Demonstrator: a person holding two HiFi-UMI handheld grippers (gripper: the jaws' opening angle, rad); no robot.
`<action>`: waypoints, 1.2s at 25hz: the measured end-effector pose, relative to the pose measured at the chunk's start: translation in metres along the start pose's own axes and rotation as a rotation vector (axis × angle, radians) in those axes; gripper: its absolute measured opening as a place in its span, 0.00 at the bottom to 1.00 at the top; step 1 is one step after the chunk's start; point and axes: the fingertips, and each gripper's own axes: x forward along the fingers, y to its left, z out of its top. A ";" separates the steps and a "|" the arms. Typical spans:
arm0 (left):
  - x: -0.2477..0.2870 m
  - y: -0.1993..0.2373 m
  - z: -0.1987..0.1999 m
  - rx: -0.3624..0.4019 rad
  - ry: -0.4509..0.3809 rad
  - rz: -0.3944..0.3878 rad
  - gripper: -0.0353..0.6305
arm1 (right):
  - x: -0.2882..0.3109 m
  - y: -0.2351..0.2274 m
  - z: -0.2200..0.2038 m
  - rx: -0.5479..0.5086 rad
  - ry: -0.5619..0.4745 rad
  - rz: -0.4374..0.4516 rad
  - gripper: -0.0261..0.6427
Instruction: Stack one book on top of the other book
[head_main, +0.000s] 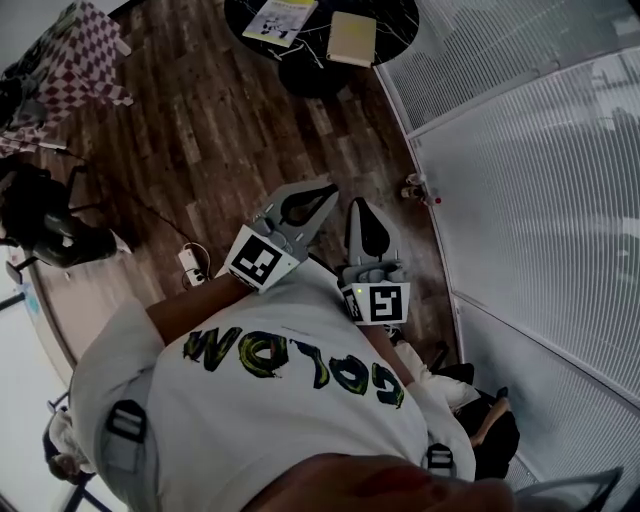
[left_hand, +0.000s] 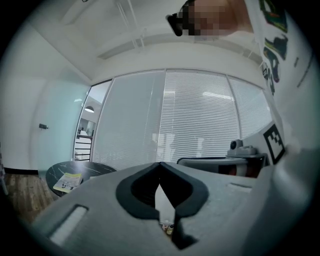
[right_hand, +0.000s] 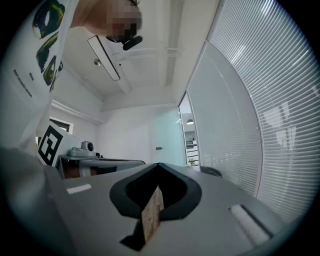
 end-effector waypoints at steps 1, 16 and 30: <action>0.001 0.000 0.000 0.007 0.000 0.004 0.05 | 0.000 -0.002 -0.001 0.001 0.002 0.003 0.04; 0.049 0.064 -0.004 -0.014 -0.005 0.054 0.05 | 0.069 -0.040 -0.005 -0.006 0.012 0.042 0.04; 0.122 0.211 0.016 -0.043 -0.008 0.072 0.05 | 0.228 -0.086 0.010 -0.040 0.034 0.069 0.04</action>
